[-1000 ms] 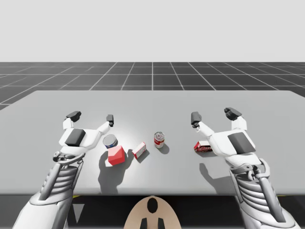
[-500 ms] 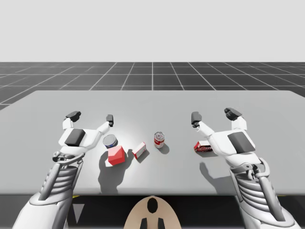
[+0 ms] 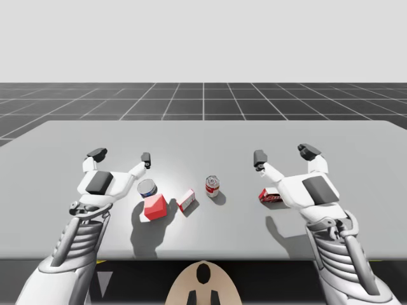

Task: Find the red cube and pick it up.

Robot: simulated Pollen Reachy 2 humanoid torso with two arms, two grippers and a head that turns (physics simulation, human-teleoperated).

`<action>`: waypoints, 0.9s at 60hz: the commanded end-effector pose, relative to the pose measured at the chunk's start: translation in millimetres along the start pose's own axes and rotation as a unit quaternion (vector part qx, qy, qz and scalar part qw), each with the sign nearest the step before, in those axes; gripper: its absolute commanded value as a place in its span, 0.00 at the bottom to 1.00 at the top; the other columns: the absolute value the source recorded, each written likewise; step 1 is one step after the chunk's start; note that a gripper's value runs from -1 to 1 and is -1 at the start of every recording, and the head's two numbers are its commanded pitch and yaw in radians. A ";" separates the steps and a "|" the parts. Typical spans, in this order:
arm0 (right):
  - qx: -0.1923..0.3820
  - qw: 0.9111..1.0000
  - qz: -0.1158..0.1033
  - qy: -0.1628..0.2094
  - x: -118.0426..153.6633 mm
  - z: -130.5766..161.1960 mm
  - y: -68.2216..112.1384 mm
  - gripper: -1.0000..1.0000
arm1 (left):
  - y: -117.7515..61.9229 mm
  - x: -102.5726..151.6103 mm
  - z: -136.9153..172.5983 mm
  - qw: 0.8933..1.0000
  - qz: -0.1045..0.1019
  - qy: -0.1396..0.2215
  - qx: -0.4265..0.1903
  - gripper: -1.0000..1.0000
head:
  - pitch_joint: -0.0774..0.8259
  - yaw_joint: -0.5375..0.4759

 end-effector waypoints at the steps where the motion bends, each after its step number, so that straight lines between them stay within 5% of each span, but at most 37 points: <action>1: 0.006 1.000 0.002 0.003 -0.4 0.4 1.7 0.00 | 0.7 -0.5 -0.6 1.000 -0.002 0.001 0.000 0.00 | 0.79 0.72; 29: 0.016 1.000 0.008 0.009 -2.4 1.6 7.1 0.00 | 2.0 0.9 -1.3 1.000 0.013 0.005 -0.012 0.00 | 0.93 0.82; 38: 0.015 1.000 0.008 0.011 -3.3 1.1 7.4 0.00 | 12.7 13.6 7.6 0.997 0.059 0.012 -0.058 0.00 | 0.92 0.82; 45: 0.015 1.000 0.007 0.012 -3.2 1.6 7.5 0.00 | 23.0 21.2 20.5 0.988 0.072 0.030 -0.134 0.00 | 0.92 0.82; 54: 0.015 1.000 0.006 0.012 -3.3 1.9 7.7 0.00 | 32.8 7.7 35.4 0.964 0.030 0.064 -0.255 0.00 | 0.92 0.83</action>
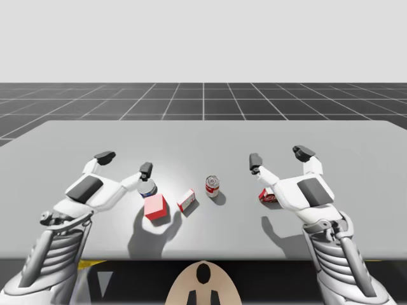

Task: Find the red cube and pick it up.

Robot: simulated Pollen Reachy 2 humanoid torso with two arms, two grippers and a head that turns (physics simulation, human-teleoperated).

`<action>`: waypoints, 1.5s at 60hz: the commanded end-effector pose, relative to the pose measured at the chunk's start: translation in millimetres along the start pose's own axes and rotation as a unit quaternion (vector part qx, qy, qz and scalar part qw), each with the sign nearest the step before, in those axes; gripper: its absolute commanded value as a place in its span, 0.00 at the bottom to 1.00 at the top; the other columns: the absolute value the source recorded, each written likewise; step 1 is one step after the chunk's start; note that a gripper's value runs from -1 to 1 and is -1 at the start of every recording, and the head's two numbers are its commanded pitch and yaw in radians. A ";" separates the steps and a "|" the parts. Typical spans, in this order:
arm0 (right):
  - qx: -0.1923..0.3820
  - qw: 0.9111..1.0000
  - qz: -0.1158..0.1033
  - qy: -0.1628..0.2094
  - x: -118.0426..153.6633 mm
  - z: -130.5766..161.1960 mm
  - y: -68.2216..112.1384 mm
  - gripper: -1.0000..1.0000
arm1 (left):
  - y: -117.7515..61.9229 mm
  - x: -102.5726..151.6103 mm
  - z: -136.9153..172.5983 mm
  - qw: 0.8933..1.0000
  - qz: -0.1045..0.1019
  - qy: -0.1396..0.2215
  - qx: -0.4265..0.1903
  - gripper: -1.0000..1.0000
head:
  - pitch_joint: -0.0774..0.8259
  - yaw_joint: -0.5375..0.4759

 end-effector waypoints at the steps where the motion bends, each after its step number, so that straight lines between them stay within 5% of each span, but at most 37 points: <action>1: -0.001 1.000 -0.004 0.001 -0.5 0.4 1.0 0.00 | 8.9 -9.6 19.5 0.993 -0.019 0.041 -0.113 0.00 | 0.92 0.83; 19: 0.001 1.000 -0.003 0.003 -2.0 -0.2 3.0 0.00 | 33.5 -48.8 48.0 0.963 0.003 0.090 -0.253 0.00 | 0.92 0.84; 41: 0.002 1.000 -0.003 0.003 -1.9 0.3 3.7 0.00 | 34.2 -73.8 47.4 0.939 -0.012 0.109 -0.325 0.00 | 0.92 0.84; 90: 0.005 1.000 -0.001 -0.001 -0.7 1.4 3.2 0.00 | 3.5 -95.8 5.0 0.929 -0.030 0.141 -0.341 0.00 | 0.92 0.83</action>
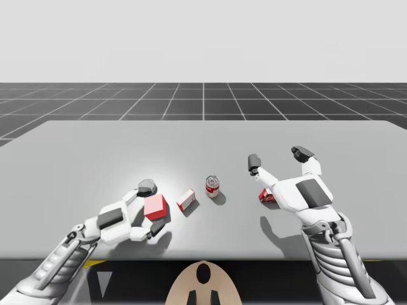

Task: Find the red cube and pick it up.

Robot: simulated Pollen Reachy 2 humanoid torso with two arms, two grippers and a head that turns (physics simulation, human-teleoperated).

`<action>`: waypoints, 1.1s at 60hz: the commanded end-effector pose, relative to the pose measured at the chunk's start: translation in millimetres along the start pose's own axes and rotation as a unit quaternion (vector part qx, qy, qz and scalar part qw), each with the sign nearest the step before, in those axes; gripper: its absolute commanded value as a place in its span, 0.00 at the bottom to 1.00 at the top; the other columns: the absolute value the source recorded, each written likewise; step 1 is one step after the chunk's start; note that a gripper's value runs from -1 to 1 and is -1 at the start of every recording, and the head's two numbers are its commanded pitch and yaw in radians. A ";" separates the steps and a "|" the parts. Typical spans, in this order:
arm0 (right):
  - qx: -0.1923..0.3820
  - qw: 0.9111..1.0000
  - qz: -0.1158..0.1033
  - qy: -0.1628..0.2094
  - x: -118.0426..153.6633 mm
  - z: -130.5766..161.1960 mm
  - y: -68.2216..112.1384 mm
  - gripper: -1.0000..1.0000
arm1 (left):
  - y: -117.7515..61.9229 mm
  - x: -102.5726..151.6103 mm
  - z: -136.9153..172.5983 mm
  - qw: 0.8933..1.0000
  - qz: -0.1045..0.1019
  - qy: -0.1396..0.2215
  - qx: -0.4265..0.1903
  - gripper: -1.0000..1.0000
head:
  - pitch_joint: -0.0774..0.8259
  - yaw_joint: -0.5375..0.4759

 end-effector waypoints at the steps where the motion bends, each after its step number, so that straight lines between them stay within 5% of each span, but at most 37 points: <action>1: 0.001 1.000 -0.002 -0.001 0.2 0.2 0.5 0.00 | 1.6 -0.8 -10.5 1.000 -0.004 0.010 0.000 0.00 | 0.92 0.83; 14: 0.001 1.000 -0.002 -0.002 0.9 0.7 0.1 0.00 | -0.5 -6.1 -14.6 1.000 -0.010 0.022 0.001 0.00 | 0.91 0.82; 16: 0.001 1.000 -0.002 -0.002 1.0 0.9 0.1 0.00 | -0.7 -7.1 -14.8 1.000 -0.011 0.024 0.004 0.19 | 0.91 0.82; 18: 0.000 1.000 -0.002 -0.002 1.0 0.8 0.0 0.00 | -0.9 -7.5 -14.8 1.000 -0.010 0.024 0.006 0.49 | 0.91 0.82; 19: 0.000 1.000 -0.002 -0.002 1.1 0.9 0.0 0.00 | -0.9 -7.8 -14.6 1.000 -0.010 0.024 0.007 0.92 | 0.91 0.82; 20: 0.000 1.000 -0.003 -0.002 1.1 0.9 0.0 0.00 | -0.9 -7.9 -14.6 1.000 -0.010 0.024 0.007 0.97 | 0.91 0.82; 34: -0.001 1.000 -0.003 -0.002 1.5 1.0 -0.5 0.00 | -2.6 -9.9 -13.1 1.000 -0.019 0.023 0.008 0.99 | 0.84 0.82; 52: -0.001 1.000 -0.009 -0.001 2.0 0.8 -3.7 0.00 | -3.4 -9.0 -10.8 0.999 -0.023 0.018 0.013 0.97 | 0.53 0.81; 66: 0.004 1.000 -0.020 0.003 2.2 0.3 -5.5 0.00 | -8.4 25.5 4.7 0.998 -0.026 -0.007 0.050 1.00 | 0.47 0.81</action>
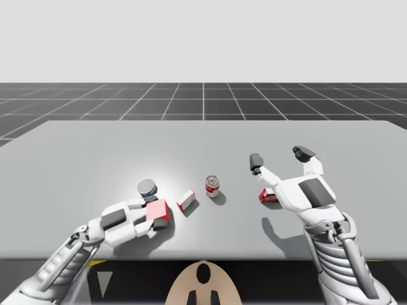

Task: Find the red cube and pick it up.

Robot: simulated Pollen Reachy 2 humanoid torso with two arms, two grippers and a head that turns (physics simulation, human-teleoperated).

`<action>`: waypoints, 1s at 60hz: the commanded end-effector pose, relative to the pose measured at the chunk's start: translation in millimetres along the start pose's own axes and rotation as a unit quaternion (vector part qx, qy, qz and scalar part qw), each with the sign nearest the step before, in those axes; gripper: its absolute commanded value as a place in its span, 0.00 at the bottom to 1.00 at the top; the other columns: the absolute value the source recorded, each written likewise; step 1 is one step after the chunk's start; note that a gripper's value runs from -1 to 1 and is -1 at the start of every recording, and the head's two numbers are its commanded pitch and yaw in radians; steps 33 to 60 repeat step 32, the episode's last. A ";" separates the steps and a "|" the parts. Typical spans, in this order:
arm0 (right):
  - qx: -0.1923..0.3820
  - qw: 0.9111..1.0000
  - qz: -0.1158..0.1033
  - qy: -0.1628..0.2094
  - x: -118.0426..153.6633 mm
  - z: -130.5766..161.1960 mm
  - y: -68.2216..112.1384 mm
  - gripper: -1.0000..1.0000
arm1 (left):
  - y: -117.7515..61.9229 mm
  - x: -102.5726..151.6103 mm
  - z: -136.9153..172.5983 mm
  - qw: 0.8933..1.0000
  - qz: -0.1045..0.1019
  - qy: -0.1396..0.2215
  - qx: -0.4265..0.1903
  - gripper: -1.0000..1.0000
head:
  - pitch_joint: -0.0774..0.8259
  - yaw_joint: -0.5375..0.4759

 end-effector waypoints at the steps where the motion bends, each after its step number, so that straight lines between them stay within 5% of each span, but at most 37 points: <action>1: 0.002 1.000 -0.009 0.002 0.2 0.0 -1.2 0.00 | -0.9 27.6 12.0 0.999 -0.009 -0.021 0.035 1.00 | 0.47 0.81; 16: 0.020 1.000 -0.011 -0.015 0.2 1.0 -7.7 0.00 | -2.5 93.3 38.3 0.991 -0.041 -0.072 0.107 1.00 | 0.46 0.81; 32: 0.027 0.999 -0.010 -0.021 0.0 1.0 -10.5 0.00 | -10.9 187.4 71.8 0.963 -0.088 -0.176 0.183 1.00 | 0.45 0.80; 60: 0.027 0.999 -0.010 -0.021 0.0 1.0 -10.5 0.00 | -10.9 187.4 71.8 0.963 -0.088 -0.176 0.183 1.00 | 0.45 0.80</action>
